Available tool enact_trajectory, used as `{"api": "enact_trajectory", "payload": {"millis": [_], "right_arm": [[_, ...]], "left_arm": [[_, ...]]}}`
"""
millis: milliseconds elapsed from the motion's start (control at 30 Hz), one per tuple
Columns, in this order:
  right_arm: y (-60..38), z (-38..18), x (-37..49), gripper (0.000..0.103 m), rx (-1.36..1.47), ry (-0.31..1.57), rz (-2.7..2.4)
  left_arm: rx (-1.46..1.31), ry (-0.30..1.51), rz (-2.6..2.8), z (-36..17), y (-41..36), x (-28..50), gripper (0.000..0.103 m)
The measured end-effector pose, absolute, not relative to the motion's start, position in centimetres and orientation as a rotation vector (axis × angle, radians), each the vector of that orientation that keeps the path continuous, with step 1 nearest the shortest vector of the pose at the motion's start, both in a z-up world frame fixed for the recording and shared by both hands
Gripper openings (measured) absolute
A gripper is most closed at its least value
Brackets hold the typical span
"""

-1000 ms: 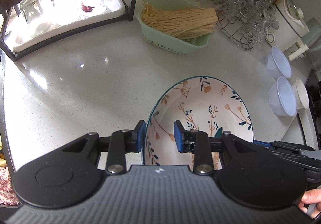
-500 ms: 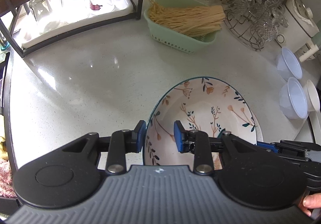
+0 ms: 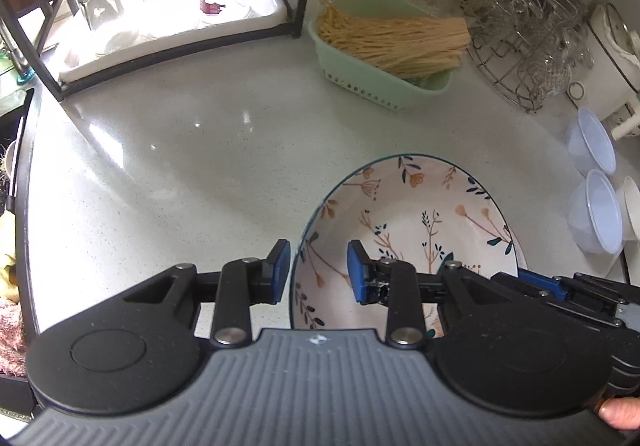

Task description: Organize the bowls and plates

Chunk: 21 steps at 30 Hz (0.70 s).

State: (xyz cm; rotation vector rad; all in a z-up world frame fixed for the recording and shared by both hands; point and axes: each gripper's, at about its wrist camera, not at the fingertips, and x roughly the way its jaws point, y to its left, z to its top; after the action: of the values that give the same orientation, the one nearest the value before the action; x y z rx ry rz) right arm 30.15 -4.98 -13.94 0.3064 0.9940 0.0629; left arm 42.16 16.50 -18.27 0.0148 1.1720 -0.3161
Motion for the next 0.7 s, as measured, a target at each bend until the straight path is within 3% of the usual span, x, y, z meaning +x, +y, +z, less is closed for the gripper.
{"api": "enact_trajectory", "payload": {"millis": [700], "right_arm": [[-3.8, -9.3, 29.7, 0.017, 0.207, 0.838, 0.012]], "left_arm": [[-0.065, 1.079, -0.361, -15.5, 17.4, 41.9, 0.036]]}}
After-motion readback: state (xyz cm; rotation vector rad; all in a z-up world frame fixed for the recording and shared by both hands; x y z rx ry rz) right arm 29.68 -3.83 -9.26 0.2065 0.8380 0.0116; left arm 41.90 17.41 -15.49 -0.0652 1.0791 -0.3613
